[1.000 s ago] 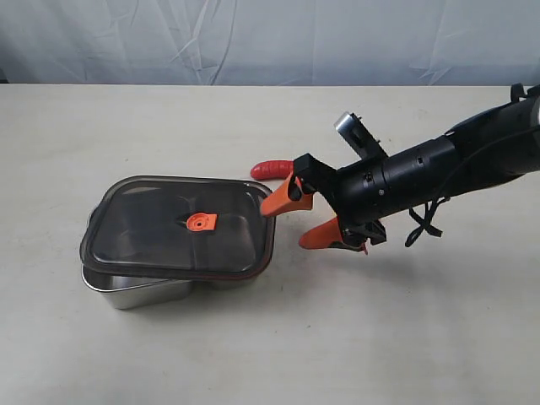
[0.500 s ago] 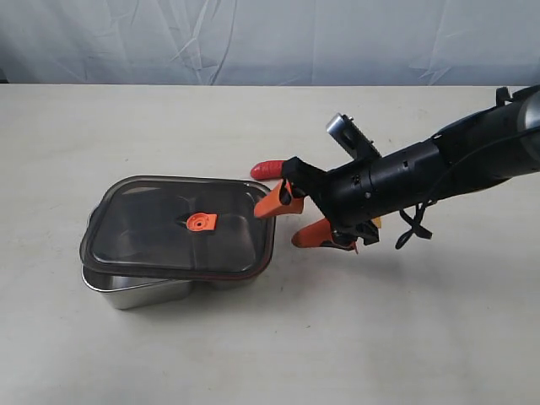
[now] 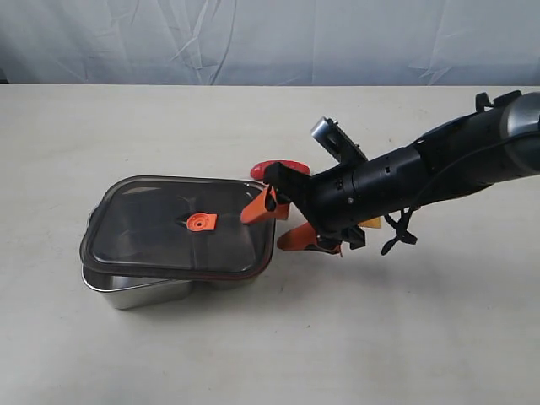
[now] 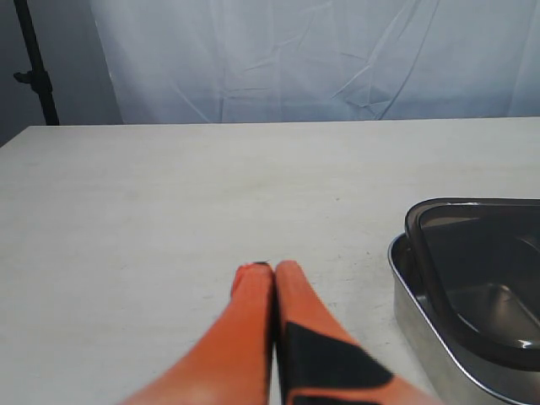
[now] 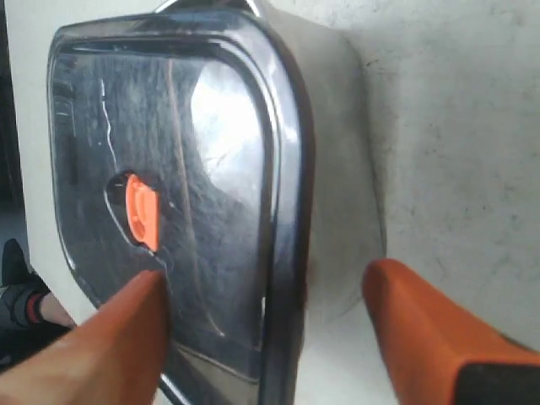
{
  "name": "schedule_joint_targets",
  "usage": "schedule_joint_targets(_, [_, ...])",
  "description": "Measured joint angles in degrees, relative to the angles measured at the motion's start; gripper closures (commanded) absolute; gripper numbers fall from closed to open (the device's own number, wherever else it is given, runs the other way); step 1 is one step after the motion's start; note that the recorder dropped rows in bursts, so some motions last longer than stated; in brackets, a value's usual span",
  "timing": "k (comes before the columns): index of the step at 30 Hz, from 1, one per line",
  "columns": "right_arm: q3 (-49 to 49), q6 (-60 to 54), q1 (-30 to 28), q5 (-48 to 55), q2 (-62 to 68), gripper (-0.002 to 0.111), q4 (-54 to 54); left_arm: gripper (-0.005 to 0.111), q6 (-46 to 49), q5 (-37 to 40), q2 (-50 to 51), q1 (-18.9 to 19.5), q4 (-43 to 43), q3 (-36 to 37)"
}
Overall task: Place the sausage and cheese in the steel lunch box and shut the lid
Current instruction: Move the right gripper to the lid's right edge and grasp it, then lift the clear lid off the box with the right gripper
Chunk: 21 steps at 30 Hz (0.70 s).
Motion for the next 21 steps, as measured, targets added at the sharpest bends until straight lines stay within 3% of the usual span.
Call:
schedule_joint_targets(3, [0.0,0.0,0.2,-0.7,0.0,0.101,0.2,0.107,0.0,0.0,0.0,0.0,0.0,0.0])
schedule_joint_targets(4, [0.0,0.0,0.2,-0.9,0.0,0.109,0.3,0.107,0.0,0.0,0.0,0.0,0.0,0.0])
schedule_joint_targets(21, [0.0,-0.9,0.2,2.2,-3.0,0.108,0.9,0.107,0.0,0.0,0.0,0.0,0.0,0.0])
